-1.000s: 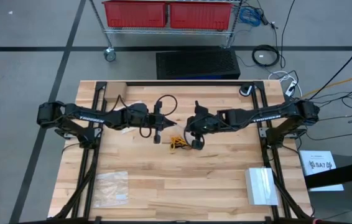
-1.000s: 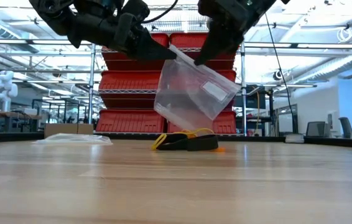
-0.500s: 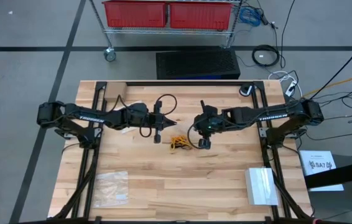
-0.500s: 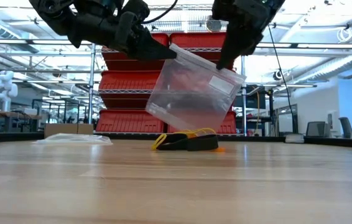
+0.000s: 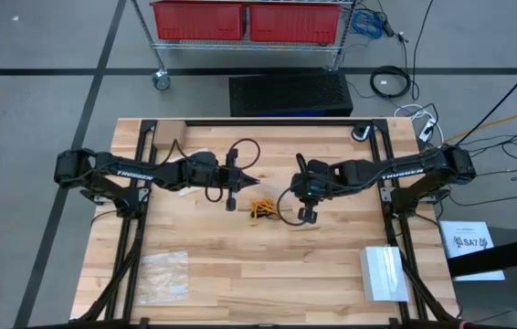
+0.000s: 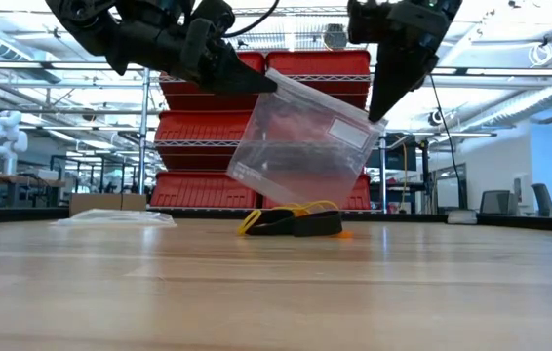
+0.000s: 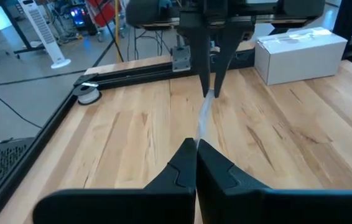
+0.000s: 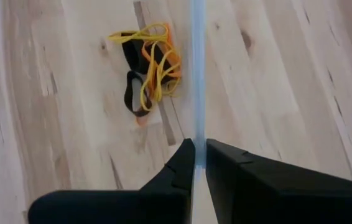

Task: Sort rubber bands
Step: Open the transparent zip bag

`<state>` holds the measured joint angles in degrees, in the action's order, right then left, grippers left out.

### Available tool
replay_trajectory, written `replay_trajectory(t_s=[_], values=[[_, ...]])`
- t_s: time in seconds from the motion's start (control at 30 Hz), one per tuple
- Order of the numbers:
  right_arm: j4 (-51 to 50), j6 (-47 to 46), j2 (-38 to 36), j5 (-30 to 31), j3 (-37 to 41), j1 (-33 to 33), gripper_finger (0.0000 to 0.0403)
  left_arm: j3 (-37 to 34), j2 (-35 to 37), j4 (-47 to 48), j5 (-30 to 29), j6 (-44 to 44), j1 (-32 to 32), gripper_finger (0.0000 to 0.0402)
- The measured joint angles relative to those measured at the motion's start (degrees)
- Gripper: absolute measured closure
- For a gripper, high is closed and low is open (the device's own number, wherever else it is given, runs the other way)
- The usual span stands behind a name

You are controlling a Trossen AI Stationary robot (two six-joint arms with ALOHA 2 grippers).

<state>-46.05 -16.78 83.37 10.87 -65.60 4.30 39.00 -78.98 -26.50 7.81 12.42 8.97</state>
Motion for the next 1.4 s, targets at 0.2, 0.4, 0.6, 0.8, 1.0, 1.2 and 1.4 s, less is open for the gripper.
replay_trajectory(t_s=[0.2, 0.4, 0.6, 0.8, 1.0, 1.2, 1.4], values=[[-1.32, -2.55, -0.69, -0.13, -0.3, 0.71, 0.0377, 0.0, -0.02, -0.11, -0.07, -0.02, -0.04, 0.0401], [-5.75, -3.33, -2.0, -0.99, -4.27, 1.6, 0.0327, 0.0, 0.13, -0.25, -1.01, -0.04, -0.28, 0.0401], [2.5, 2.04, -1.76, 2.85, -5.86, 1.43, 0.0295, 0.0, 0.11, -0.6, -0.95, -0.04, -0.37, 0.0401], [12.47, 9.9, 1.24, 5.71, -5.95, 1.33, 0.036, 0.0, 0.07, -0.18, -0.79, -0.06, -0.48, 0.0401], [14.5, 12.98, 4.53, 9.37, -5.93, -0.3, 0.0395, 0.0, 0.07, -0.22, -0.52, -0.06, -0.48, 0.0401], [15.4, 12.98, 4.72, 9.55, -5.93, -1.21, 0.0401, 0.0, 0.04, -0.12, -0.52, -0.1, -0.48, 0.0401], [15.12, 11.53, 6.04, 6.76, -5.95, -1.15, 0.0402, 0.0, 0.04, -0.09, -0.76, -0.23, -0.48, 0.0402]])
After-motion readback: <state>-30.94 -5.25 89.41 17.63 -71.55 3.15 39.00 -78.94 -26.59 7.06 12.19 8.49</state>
